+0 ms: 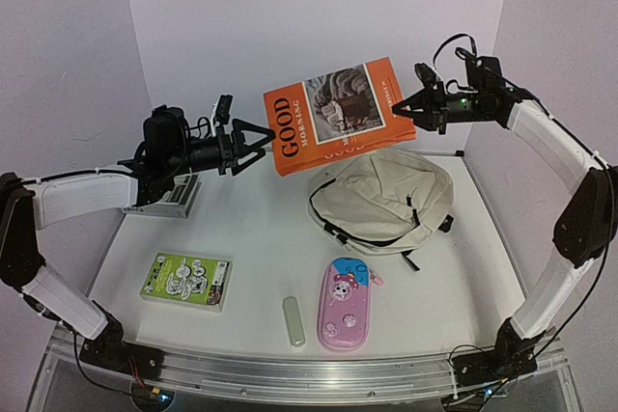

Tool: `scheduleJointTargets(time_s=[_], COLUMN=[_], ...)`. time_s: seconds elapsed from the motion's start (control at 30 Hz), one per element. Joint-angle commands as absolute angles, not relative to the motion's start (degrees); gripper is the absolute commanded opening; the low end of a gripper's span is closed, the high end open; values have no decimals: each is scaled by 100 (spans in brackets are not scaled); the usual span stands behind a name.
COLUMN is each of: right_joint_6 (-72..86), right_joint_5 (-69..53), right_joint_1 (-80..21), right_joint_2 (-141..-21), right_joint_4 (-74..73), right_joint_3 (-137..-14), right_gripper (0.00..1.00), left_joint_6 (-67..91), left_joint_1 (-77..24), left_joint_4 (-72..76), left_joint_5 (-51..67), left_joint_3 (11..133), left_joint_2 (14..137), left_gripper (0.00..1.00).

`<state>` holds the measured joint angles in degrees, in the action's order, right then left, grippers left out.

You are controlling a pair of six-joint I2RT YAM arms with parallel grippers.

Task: Pack the student bag
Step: Pick up the book from the center of the board.

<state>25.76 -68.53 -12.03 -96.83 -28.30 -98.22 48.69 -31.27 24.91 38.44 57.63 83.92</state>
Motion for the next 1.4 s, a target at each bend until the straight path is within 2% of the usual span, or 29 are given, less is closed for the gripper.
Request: scheduleJointTargets(time_s=[0.0, 0.37, 0.57, 0.7, 0.77, 0.8, 0.83, 0.9, 0.93, 0.97, 1.07, 1.27, 1.37], right_joint_6=[3999, 4137, 4061, 4027, 4009, 3968, 3914, 3719, 3536, 3122, 1789, 605, -73], right_joint_5=[-7380, -7435, -7511, -7506, -7389, -7260, -7131, -6877, -6694, -6397, -5133, -2614, -1939], right_joint_1=[-1231, -1372, -1476, -1476, -1477, -1476, -1475, -1477, -1477, -1481, -1543, -1773, -2287], right_joint_2=[-9139, -8968, -8948, -8992, -9061, -9114, -9164, -9275, -9347, -9436, -9799, -10175, -10363], right_joint_4=[-727, -456, -448, -448, -450, -466, -500, -686, -922, -1421, -3035, -3540, -3734], right_joint_3=[-9230, -8783, -8666, -8625, -8643, -8667, -8702, -8752, -8812, -9004, -9708, -9806, -9780], right_gripper=[11, 12, 12, 14, 19, 25, 34, 63, 73, 78, 82, 82, 78], left_joint_6=[5253, 5965, 6272, 6415, 6468, 6505, 6559, 6596, 6592, 6564, 6423, 6165, 6103], left_joint_1=[-3138, -3136, -3133, -3126, -3112, -3096, -3074, -3014, -2986, -2946, -2841, -2582, -2489], left_joint_4=[3486, 4539, 4873, 5072, 5145, 5187, 5246, 5206, 5141, 5045, 4541, 3122, 2405], left_joint_5=[4506, 4976, 5079, 5138, 5109, 5069, 5012, 4867, 4784, 4682, 4328, 3118, 2539], left_joint_3=[6010, 6178, 6264, 6246, 6191, 6119, 6041, 5866, 5792, 5675, 5428, 4936, 4803], left_joint_2=[8621, 8950, 9086, 9137, 9114, 9085, 9042, 8926, 8848, 8760, 8393, 7541, 7225], left_gripper=[96, 77, 62, 46, 38, 35, 33, 28, 27, 24, 18, 15, 15])
